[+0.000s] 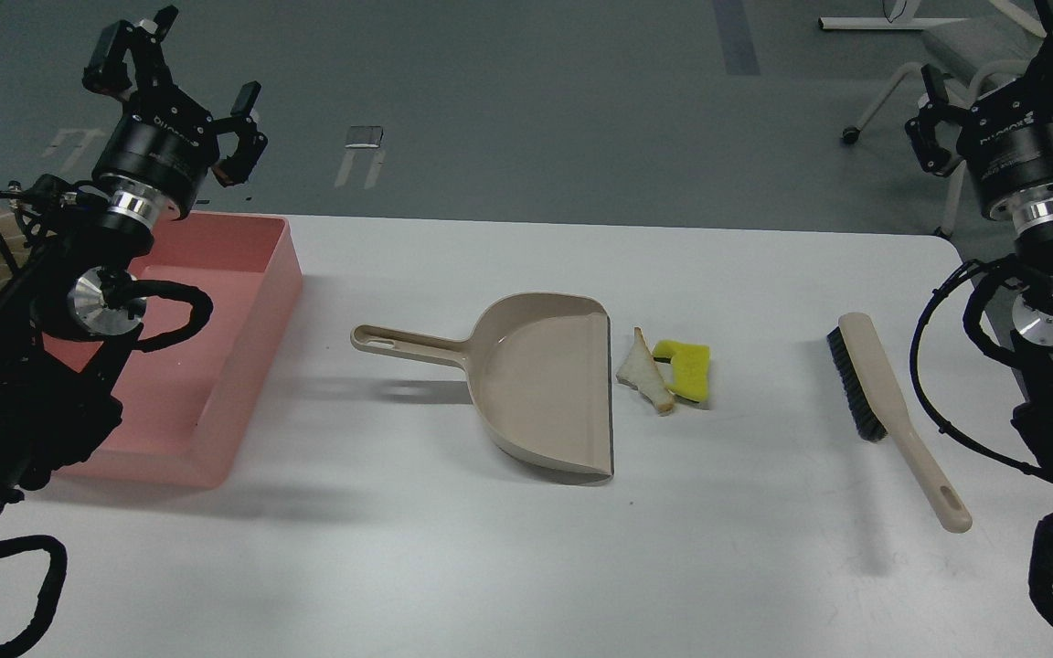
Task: Sweep and dump garbage into bin
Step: 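Move the left gripper down toward the beige dustpan handle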
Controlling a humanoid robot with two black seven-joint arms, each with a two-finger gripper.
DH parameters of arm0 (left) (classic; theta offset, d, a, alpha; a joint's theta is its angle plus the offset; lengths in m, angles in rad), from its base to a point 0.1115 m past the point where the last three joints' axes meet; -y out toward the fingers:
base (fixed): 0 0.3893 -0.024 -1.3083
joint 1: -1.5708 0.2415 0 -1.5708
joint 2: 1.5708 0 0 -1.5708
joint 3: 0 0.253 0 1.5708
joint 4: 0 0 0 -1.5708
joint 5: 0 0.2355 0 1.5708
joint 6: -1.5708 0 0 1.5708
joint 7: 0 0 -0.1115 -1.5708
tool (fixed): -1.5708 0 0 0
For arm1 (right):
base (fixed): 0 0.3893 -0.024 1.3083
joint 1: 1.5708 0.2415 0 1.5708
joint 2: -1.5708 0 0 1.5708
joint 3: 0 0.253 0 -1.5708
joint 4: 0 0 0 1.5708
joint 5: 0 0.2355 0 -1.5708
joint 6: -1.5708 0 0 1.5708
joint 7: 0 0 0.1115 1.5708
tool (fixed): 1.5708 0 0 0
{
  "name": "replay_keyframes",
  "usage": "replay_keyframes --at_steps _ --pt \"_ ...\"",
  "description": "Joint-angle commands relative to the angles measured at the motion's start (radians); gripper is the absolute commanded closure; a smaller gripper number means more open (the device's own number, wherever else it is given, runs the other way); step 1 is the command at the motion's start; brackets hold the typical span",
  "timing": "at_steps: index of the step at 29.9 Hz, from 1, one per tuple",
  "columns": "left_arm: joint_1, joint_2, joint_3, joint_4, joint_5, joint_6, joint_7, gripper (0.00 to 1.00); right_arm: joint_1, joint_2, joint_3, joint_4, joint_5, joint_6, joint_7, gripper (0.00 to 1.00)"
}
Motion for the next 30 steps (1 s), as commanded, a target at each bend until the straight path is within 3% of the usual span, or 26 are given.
replay_keyframes --at_steps 1,13,15,26,30 --pt "0.005 0.001 0.008 0.000 0.007 0.007 -0.003 0.02 0.001 0.019 -0.002 -0.012 0.002 0.001 0.000 0.00" --pt "-0.004 0.001 0.002 0.069 -0.019 0.001 -0.031 0.02 -0.001 0.017 -0.005 -0.014 0.002 -0.006 0.002 0.00" --pt "-0.005 0.001 0.004 0.071 -0.022 -0.020 -0.029 0.02 -0.001 0.017 0.001 -0.014 0.002 -0.006 0.002 0.00" --pt "-0.007 -0.005 0.002 0.078 -0.041 0.030 -0.023 0.02 -0.001 0.015 0.003 -0.007 0.002 0.001 0.003 0.00" --pt "-0.007 -0.008 0.013 0.060 -0.038 -0.005 -0.018 0.02 -0.001 0.014 0.001 -0.007 0.002 0.001 0.003 0.00"
